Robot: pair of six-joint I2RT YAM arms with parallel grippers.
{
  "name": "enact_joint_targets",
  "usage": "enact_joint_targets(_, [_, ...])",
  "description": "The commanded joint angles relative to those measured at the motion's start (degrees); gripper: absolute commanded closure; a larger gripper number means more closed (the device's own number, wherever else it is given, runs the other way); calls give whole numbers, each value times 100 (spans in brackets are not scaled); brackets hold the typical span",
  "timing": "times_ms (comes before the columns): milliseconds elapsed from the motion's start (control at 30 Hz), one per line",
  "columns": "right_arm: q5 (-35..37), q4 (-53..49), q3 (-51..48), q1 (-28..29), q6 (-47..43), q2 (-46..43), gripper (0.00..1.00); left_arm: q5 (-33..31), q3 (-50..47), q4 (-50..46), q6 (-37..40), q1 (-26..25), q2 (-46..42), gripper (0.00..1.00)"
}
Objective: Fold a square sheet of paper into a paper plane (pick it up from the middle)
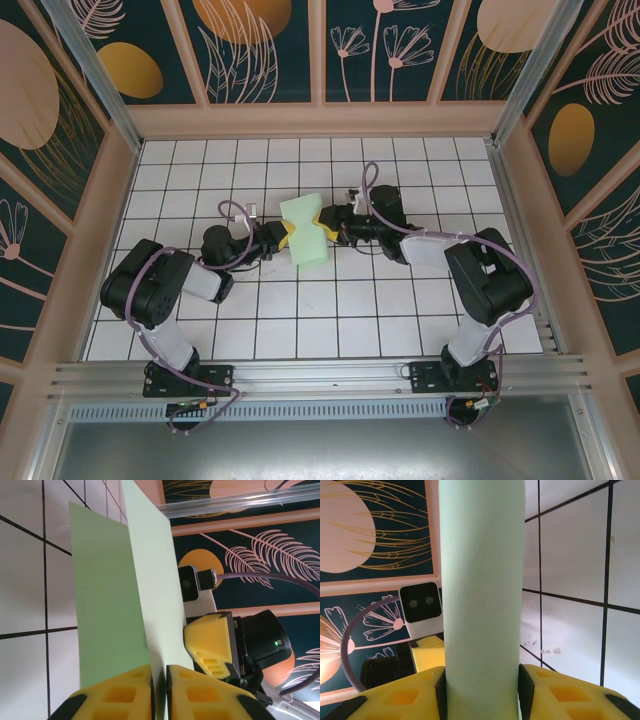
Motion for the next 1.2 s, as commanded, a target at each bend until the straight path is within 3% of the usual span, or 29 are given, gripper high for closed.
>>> enact_joint_targets(0, [302, -295, 98, 100, -209, 160, 56, -201, 90, -259, 349, -38, -109, 88])
enact_joint_targets(100, [586, -660, 168, 292, -386, 212, 54, -220, 124, -622, 568, -40, -111, 92])
enact_joint_targets(233, [1001, -1326, 281, 351, -739, 236, 43, -192, 120, -937, 809, -38, -110, 96])
enact_joint_targets(567, [1925, -2661, 405, 373, -1369, -63, 22, -185, 207, -1381, 1038, -80, -109, 97])
enact_joint_targets(700, [2162, -2901, 237, 273, -1565, -343, 9, -230, 307, -1439, 1058, -265, -107, 97])
enact_joint_targets(833, [2063, -2908, -56, 165, -1854, -744, 5, -403, 497, -1523, 1088, -612, -18, 97])
enact_joint_targets(1167, [596, -3144, -525, -754, -3099, -1022, 11, -1177, 1112, -2080, 1276, -1415, 474, 98])
